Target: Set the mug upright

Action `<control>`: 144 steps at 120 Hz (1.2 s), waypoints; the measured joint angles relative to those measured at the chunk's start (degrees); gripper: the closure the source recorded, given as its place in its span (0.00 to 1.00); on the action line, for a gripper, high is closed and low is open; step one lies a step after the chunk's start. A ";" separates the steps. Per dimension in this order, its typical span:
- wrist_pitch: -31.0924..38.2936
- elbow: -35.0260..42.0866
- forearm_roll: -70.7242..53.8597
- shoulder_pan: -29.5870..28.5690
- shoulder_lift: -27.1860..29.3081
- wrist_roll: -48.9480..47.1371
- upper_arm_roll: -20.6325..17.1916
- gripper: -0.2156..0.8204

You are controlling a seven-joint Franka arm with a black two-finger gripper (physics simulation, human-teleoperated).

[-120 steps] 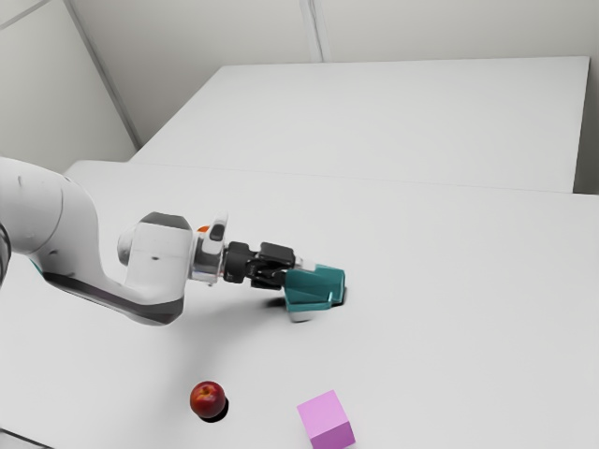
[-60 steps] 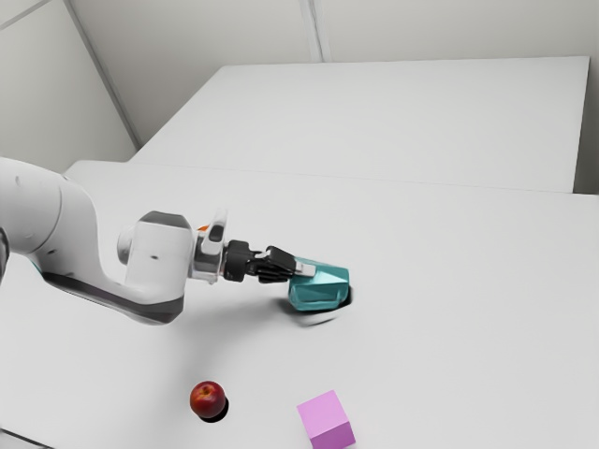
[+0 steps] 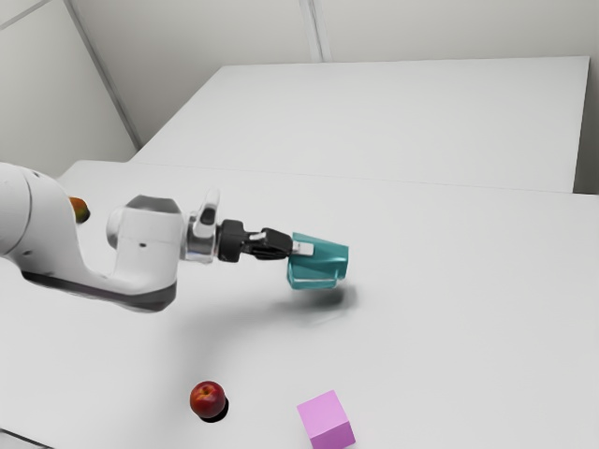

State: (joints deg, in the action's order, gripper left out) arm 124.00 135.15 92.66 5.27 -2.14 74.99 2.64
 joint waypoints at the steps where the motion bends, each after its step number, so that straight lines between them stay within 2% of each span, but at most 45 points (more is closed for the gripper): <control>1: 0.06 -0.01 -0.26 0.04 0.19 -0.02 0.00 0.95; 20: 1.52 -0.57 -10.61 1.01 4.34 -2.52 0.10 0.96; 51: 2.16 -5.85 -42.52 -0.70 7.60 -14.08 0.10 0.96; 81: -3.77 -11.93 -71.21 -0.69 8.50 -28.89 -0.11 0.97; 112: -6.68 -11.33 -86.88 -0.18 8.57 -42.40 -0.58 0.97; 144: -5.26 -6.00 -94.25 0.25 10.20 -54.51 -0.62 0.97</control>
State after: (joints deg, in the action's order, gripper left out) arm 118.74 129.16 -1.60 5.53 8.06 20.49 2.02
